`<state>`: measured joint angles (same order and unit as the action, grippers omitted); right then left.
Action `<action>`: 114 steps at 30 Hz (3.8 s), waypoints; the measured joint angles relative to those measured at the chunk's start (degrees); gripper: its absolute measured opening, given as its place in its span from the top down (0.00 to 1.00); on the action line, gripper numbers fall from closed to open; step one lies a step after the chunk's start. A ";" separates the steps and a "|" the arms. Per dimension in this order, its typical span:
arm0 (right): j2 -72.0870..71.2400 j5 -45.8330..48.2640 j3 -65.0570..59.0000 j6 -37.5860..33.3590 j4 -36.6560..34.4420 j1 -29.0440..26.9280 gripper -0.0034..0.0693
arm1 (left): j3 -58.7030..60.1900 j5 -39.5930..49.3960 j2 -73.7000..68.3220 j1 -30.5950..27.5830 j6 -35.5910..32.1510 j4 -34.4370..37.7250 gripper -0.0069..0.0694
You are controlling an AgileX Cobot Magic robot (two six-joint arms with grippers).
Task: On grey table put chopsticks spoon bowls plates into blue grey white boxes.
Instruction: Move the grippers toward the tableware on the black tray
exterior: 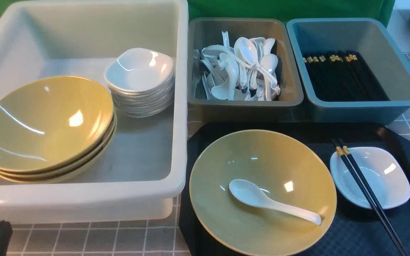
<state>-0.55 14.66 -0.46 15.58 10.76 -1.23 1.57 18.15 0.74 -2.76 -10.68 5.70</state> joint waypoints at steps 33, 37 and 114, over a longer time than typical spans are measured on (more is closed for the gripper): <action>0.00 0.00 0.00 0.00 0.00 0.00 0.63 | 0.00 0.00 0.00 0.00 -0.06 0.00 0.92; 0.00 0.00 0.00 0.00 0.00 0.00 0.63 | 0.00 0.00 0.00 0.00 -0.12 0.00 0.92; 72.78 45.42 60.27 -32.54 -14.04 12.53 0.94 | -60.64 45.31 -60.62 31.62 -16.26 8.01 0.92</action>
<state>72.24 60.07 59.81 -16.96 -3.27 11.30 -59.07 63.46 -59.88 28.86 -26.93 13.71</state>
